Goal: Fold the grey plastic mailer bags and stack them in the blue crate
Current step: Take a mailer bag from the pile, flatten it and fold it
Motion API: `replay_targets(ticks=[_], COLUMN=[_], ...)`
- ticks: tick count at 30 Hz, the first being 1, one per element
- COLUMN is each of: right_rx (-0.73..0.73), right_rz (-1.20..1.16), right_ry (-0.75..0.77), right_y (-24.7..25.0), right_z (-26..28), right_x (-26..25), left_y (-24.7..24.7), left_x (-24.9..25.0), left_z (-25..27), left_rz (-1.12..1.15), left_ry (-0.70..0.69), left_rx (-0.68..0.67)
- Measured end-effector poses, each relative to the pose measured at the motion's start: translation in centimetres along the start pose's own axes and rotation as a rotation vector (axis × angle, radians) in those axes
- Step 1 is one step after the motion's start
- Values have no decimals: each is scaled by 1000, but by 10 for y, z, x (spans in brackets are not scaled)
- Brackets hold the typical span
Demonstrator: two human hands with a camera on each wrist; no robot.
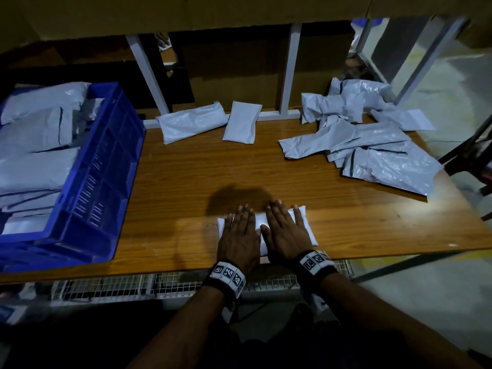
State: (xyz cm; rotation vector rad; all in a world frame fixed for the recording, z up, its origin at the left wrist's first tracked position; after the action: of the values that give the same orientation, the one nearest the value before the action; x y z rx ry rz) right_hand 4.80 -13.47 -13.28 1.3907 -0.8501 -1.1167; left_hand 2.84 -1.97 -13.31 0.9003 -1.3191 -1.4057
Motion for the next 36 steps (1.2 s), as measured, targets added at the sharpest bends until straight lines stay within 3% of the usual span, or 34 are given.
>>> replay_targets(ticks=[25,32,36], right_rx=[13,-81,-142], right_rz=[-38,-76,-95], right_ry=[22,17,97], right_y=[-3,-4,7], right_z=[-1,-2,-2], right_x=[2,2,9], left_y=[-5,5,18], left_x=[-3,0,-7], left_z=[-3,0,-3], left_rz=[-15,-15,78], left_ry=[45,47,50], left_rx=[-60,-55,-62])
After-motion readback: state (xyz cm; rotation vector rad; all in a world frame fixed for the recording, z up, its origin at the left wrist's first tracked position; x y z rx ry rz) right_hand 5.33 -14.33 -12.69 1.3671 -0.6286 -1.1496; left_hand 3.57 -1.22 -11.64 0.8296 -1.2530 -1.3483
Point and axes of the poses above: each hand's wrist, its own z-axis away from the middle knuckle, its own y-axis out of the back of the hand, x = y × z, the point moved 8 cm from there along -z, towards the middle knuckle, and after that the axes turned 3 degrees about -y, right-handed, at the moved point
